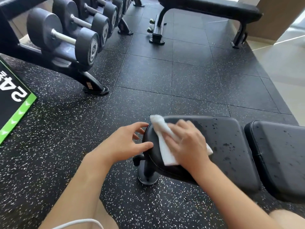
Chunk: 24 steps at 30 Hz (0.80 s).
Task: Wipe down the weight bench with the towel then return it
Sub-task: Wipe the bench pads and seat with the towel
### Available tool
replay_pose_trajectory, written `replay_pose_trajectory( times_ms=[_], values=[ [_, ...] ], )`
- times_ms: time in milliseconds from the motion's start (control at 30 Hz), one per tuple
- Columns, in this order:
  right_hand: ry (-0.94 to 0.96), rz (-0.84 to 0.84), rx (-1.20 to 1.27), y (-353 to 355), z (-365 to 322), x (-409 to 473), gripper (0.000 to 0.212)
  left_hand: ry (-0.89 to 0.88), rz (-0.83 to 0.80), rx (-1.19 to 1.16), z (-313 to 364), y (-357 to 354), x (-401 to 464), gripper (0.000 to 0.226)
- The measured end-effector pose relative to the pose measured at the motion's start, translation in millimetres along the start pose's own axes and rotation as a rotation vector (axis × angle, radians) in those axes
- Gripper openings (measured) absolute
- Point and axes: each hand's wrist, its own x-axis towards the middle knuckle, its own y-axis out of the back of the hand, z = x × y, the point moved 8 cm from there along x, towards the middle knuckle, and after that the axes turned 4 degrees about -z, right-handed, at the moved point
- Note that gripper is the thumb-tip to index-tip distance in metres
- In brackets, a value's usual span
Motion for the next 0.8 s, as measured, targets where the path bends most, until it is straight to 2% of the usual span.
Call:
replay_pose_trajectory(
  times_ms=[133, 233, 400, 500, 567, 667, 700, 800],
  values=[
    [0.143, -0.052, 0.027, 16, -14, -66, 0.014, -0.023, -0.04, 0.029, 1, -1, 1, 0.082],
    [0.177, -0.038, 0.018, 15, -10, -47, 0.015, -0.014, -0.035, 0.011, -2, 1, 3, 0.084],
    [-0.084, 0.013, -0.064, -15, 16, 62, 0.027, 0.003, -0.04, -0.008, -3, 0, 3, 0.096],
    [-0.099, -0.056, -0.06, -33, 6, 91, 0.035, 0.013, -0.03, -0.023, -3, 0, 3, 0.095],
    [-0.052, -0.055, -0.026, -33, -10, 77, 0.035, -0.001, -0.039, -0.013, -2, 1, 3, 0.085],
    [0.078, -0.022, 0.041, -19, -35, 14, 0.027, -0.015, -0.058, 0.02, -2, 3, 3, 0.056],
    [0.138, -0.025, 0.047, -12, -39, -9, 0.024, -0.013, -0.057, 0.02, -3, 5, 3, 0.056],
    [0.243, -0.026, 0.022, 12, -21, -55, 0.022, -0.001, -0.054, 0.017, -6, 5, 4, 0.081]
  ],
)
